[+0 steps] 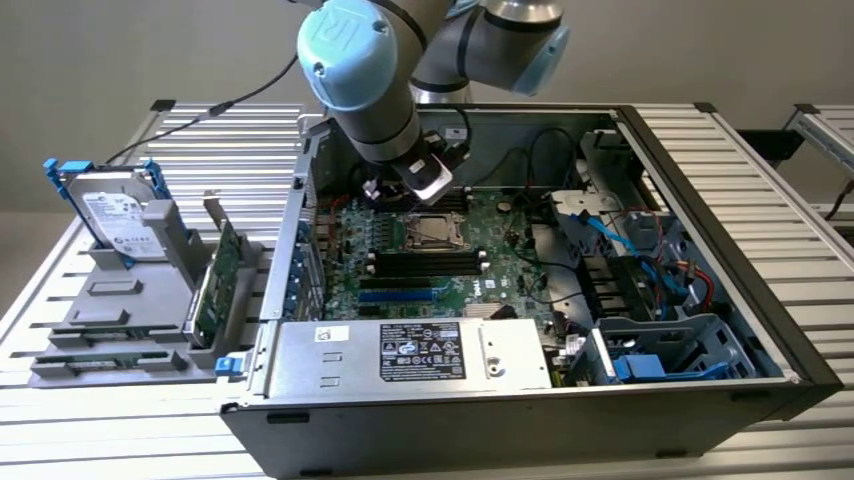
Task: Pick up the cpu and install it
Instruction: 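Install the first cpu locking lever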
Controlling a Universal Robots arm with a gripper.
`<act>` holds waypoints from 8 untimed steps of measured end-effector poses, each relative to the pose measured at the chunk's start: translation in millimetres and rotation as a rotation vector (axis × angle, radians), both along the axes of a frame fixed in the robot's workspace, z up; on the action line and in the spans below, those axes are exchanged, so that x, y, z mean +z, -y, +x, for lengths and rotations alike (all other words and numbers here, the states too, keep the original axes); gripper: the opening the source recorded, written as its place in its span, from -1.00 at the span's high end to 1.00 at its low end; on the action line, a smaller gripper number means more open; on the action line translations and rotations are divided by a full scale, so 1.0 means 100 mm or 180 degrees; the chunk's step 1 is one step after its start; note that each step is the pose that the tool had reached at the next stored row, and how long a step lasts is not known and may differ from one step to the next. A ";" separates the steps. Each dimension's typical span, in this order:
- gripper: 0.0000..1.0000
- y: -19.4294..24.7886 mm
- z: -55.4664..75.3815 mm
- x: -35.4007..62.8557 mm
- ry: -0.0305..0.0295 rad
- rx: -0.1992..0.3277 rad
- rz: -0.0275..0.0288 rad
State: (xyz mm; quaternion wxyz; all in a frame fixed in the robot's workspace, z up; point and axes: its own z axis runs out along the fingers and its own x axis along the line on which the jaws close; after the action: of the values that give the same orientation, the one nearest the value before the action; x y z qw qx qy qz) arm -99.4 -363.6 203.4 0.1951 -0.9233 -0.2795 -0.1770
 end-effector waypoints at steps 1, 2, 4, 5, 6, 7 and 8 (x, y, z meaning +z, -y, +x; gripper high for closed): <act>0.79 -0.004 -0.01 0.012 0.0000 0.0000 -0.0002; 0.79 -0.007 -0.02 0.020 0.0000 0.0000 -0.0005; 0.79 -0.007 -0.04 0.032 0.0000 0.0000 -0.0009; 0.79 -0.007 -0.05 0.036 0.0000 0.0000 -0.0009; 0.79 -0.008 -0.06 0.037 0.0001 -0.0001 -0.0011; 0.79 -0.008 -0.07 0.038 0.0000 -0.0001 -0.0012; 0.79 -0.008 -0.07 0.038 0.0000 -0.0003 -0.0015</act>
State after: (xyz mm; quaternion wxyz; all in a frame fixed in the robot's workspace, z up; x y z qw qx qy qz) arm -106.5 -362.8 207.2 0.1928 -0.9239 -0.2796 -0.1764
